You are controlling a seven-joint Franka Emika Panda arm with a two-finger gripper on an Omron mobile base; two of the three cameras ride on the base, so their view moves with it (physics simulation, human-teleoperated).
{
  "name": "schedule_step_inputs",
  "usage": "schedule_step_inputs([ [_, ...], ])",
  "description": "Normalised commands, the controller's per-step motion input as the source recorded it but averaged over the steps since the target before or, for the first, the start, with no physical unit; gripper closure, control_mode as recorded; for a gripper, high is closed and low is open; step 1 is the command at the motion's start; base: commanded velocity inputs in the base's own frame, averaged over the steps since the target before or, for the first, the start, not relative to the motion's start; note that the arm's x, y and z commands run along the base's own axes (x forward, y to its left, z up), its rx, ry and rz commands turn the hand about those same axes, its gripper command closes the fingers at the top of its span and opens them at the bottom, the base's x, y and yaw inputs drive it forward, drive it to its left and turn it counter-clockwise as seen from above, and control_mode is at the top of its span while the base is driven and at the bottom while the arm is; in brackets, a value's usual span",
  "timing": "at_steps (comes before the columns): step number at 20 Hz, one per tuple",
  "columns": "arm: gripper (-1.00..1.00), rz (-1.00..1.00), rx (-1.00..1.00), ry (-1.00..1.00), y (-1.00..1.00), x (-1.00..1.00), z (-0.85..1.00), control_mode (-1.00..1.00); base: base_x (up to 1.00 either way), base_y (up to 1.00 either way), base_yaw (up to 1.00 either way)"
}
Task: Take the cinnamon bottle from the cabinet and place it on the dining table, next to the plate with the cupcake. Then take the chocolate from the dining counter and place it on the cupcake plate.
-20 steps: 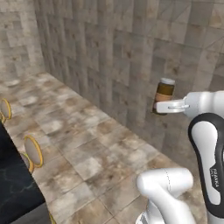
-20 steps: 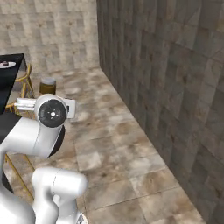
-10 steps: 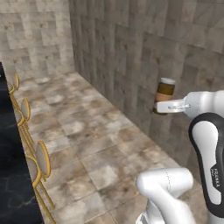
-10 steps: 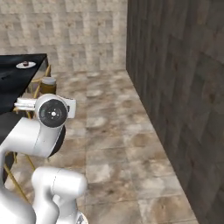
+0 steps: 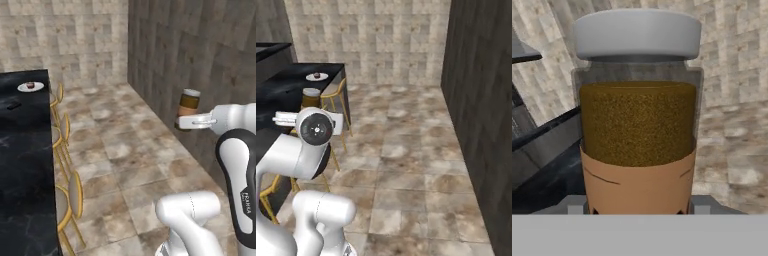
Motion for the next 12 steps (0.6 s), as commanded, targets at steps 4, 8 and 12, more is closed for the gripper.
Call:
schedule_step_inputs([
  [4,1.0,0.0,0.0,0.0,0.0,0.0,0.0,1.0,0.78,-0.26,0.24],
  [8,1.0,0.0,0.0,0.0,0.0,0.0,0.0,1.0,0.8,-0.3,0.18],
  [12,1.0,0.0,0.0,0.0,0.0,0.0,0.0,1.0,0.81,-0.31,0.16],
])
